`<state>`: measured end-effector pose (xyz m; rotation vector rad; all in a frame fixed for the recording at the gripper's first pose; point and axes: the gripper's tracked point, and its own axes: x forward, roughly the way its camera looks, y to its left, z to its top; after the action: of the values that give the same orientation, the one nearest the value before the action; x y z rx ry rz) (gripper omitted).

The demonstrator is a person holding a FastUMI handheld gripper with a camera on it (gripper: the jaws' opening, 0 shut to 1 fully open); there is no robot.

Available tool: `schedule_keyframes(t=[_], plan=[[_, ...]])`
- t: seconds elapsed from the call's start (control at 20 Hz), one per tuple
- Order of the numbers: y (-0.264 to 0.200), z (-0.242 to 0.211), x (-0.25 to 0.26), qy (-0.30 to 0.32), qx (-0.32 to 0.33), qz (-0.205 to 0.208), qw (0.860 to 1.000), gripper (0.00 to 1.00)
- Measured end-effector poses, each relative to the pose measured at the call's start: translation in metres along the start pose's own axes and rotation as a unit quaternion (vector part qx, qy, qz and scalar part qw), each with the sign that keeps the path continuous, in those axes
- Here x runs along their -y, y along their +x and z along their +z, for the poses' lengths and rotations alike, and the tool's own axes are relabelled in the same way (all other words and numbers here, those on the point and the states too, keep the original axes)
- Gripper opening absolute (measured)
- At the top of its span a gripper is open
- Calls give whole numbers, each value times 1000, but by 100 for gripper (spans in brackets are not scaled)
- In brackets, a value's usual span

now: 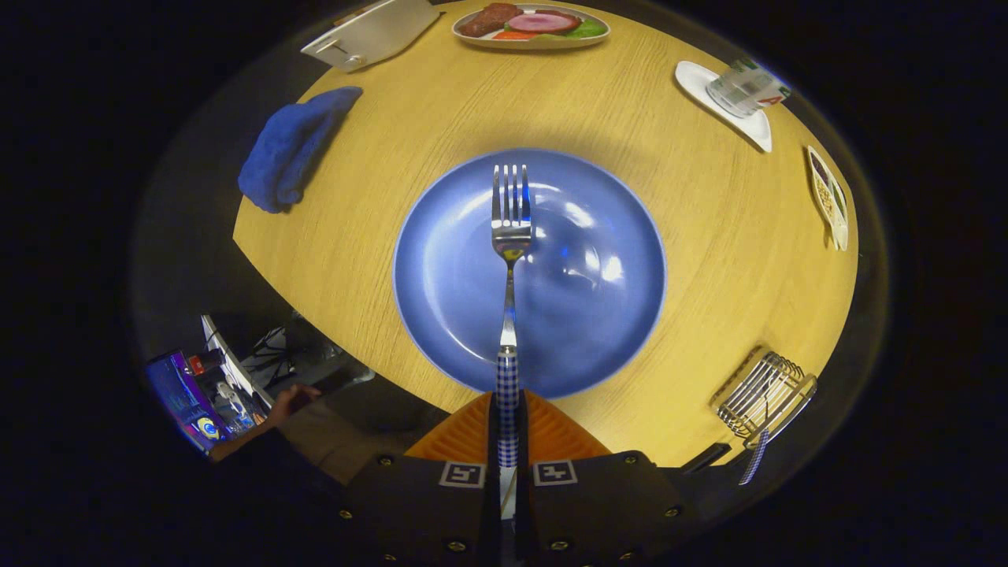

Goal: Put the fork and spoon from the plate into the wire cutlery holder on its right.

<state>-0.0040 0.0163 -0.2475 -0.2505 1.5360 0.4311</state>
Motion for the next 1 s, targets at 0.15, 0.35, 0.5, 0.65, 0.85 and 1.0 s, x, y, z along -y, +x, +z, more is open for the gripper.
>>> schedule_keyframes(t=[0.15, 0.35, 0.5, 0.65, 0.85, 1.0], plan=[[-20, -18, 24, 24, -3, -6, 1000, 8], [-40, -46, 47, 56, -3, -3, 998, 8], [-50, -70, 58, 76, -9, 4, 997, 8], [-63, -99, 72, 86, -26, 16, 996, 8], [-84, -133, 105, 109, -53, 17, 992, 8], [-98, -152, 134, 130, -77, 7, 988, 8]])
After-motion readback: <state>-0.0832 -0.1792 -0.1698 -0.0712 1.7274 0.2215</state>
